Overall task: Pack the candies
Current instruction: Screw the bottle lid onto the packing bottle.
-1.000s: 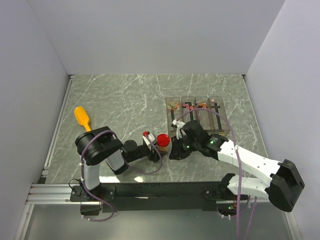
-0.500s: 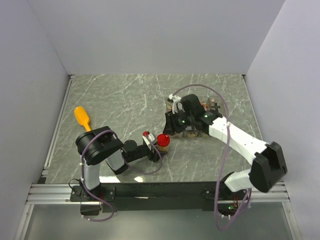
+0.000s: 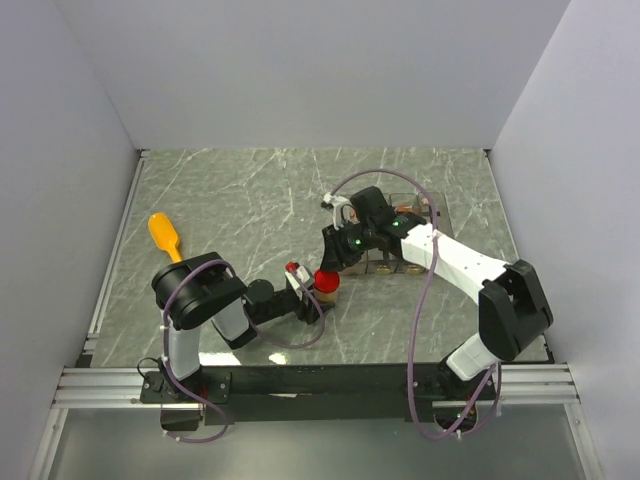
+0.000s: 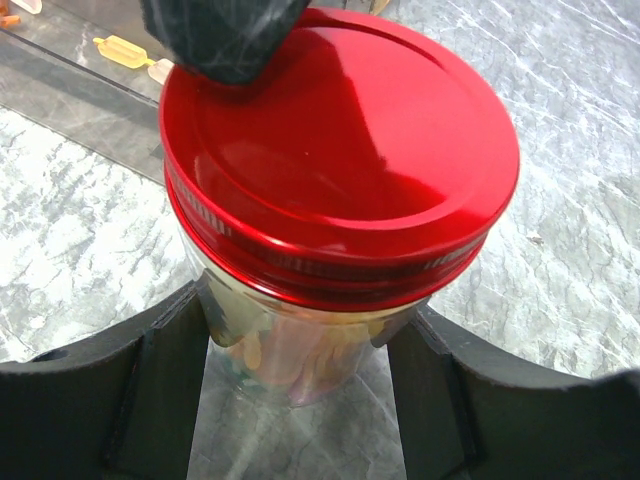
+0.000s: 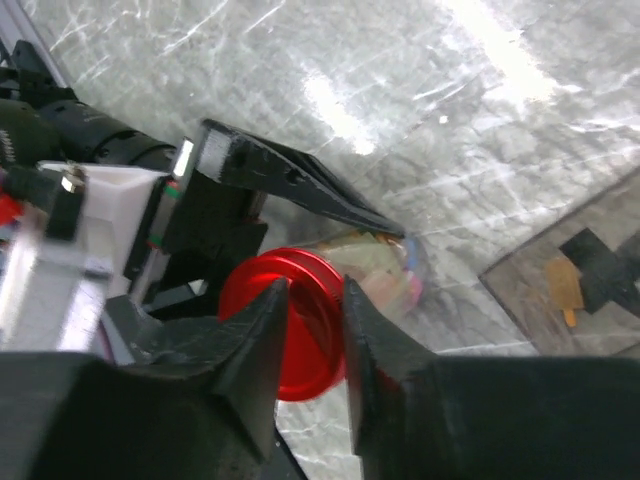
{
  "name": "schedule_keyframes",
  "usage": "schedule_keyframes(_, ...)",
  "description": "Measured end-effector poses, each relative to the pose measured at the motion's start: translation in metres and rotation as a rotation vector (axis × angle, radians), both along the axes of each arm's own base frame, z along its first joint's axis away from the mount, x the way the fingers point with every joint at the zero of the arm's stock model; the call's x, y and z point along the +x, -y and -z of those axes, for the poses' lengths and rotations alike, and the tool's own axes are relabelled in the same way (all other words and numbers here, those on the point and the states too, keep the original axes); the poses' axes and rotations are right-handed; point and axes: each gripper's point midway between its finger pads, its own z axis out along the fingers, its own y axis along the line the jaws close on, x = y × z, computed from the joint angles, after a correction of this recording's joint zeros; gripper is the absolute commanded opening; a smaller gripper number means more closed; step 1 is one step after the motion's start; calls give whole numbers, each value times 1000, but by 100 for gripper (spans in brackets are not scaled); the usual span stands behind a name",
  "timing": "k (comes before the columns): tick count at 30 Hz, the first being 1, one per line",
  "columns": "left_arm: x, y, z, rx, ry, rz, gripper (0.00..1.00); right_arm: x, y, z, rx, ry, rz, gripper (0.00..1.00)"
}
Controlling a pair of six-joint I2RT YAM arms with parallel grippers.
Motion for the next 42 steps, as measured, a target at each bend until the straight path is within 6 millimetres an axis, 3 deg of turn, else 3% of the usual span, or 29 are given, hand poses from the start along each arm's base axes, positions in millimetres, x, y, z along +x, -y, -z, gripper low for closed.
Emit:
schedule_keyframes(5,0,0,0,0,0,-1,48,-7,14,4,11,37,43,28)
schedule_keyframes(10,1,-1,0,-2,-2,-7,48,-26,27,3,7,59,146,22)
schedule_keyframes(13,2,-2,0,-3,-6,-16,48,-53,28,4,18,34,172,22)
schedule_keyframes(17,4,-2,0,-3,-5,-26,48,-102,28,25,-28,-73,121,24)
schedule_keyframes(19,4,-2,0,-3,-5,-26,48,-106,35,28,-52,-90,138,25)
schedule_keyframes(22,4,-2,0,-4,-6,-26,48,-93,45,20,-60,-76,185,31)
schedule_keyframes(25,4,-2,0,-3,-6,-26,48,-65,48,-2,-55,-25,212,38)
schedule_keyframes(29,4,-2,0,-5,-6,-23,48,-25,31,-33,-25,68,183,43)
schedule_keyframes(31,4,-2,0,-4,-6,-23,48,-12,22,-38,-22,85,156,47)
schedule_keyframes(37,6,0,0,-6,-5,-23,48,14,-2,-22,-66,65,48,48)
schedule_keyframes(42,6,0,0,-7,-5,-23,48,9,-3,1,-104,14,-19,47)
